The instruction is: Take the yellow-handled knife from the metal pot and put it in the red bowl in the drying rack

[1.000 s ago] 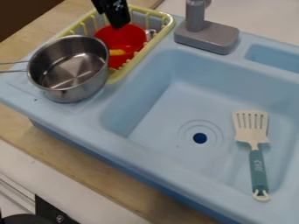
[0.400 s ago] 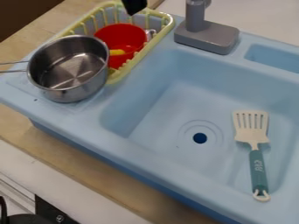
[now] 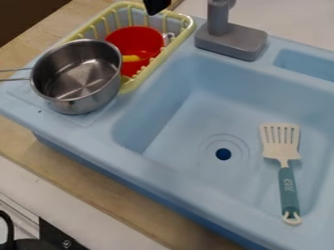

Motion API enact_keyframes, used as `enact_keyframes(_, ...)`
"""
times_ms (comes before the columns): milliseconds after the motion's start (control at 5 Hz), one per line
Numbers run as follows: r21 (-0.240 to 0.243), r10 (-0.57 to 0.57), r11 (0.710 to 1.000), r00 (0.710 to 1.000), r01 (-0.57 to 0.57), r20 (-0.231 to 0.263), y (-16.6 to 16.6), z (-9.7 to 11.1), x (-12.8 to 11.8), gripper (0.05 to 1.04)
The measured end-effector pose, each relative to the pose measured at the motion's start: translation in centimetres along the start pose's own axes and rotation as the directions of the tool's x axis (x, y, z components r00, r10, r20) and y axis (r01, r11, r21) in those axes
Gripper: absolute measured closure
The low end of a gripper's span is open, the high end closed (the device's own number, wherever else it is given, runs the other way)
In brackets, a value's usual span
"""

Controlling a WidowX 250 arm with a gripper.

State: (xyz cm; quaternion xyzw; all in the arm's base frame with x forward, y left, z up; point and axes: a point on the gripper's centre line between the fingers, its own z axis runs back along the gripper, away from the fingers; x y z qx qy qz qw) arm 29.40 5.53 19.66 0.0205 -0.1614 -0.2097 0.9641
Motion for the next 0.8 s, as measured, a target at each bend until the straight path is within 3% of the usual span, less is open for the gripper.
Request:
enact_keyframes(200, 0.058, 0.11, 0.993, 0.992, -0.107, -0.06, -0.4, 1.3, -1.7, 0.084)
enact_keyframes(400, 0.073, 0.186, 0.981, 0.981, -0.181, -0.055, -1.8, 3.0, -3.7, 0.084)
enact_keyframes(800, 0.132, 0.275, 0.956, 0.958, -0.263, -0.079, -2.8, 3.7, -7.6, 0.084)
